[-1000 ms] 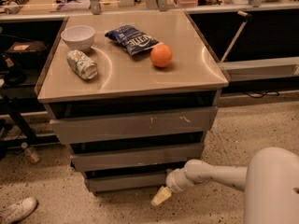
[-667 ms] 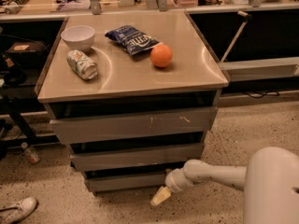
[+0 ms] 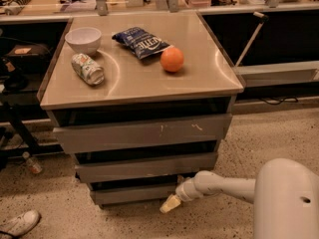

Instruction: Open bottom drawer

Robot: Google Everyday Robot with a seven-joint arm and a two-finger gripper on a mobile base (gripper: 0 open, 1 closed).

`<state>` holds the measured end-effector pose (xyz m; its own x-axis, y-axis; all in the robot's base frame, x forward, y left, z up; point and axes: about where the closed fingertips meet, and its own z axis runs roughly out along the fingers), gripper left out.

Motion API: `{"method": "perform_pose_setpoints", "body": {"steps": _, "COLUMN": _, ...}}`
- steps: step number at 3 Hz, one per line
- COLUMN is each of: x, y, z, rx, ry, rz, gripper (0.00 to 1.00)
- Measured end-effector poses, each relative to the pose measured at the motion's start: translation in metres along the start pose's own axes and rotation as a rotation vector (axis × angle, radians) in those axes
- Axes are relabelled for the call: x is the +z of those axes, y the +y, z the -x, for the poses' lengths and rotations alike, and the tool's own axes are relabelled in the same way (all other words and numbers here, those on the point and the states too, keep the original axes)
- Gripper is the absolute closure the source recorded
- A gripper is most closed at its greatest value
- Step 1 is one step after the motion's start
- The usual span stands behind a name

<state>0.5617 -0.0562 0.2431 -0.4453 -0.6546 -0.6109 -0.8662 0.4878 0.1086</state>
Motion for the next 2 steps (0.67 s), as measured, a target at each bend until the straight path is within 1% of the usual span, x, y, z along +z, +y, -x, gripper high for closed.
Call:
{"method": "perform_pose_setpoints", "body": {"steps": 1, "x": 0.006, "y": -0.011, "z": -0.002, "rx": -0.007, "ry": -0.001, "rz": -0.028, "gripper": 0.00}}
{"method": "perform_pose_setpoints", "body": {"steps": 2, "x": 0.020, "y": -0.012, "z": -0.010, "rx": -0.015, "ry": 0.027, "rz": -0.019, "gripper": 0.00}}
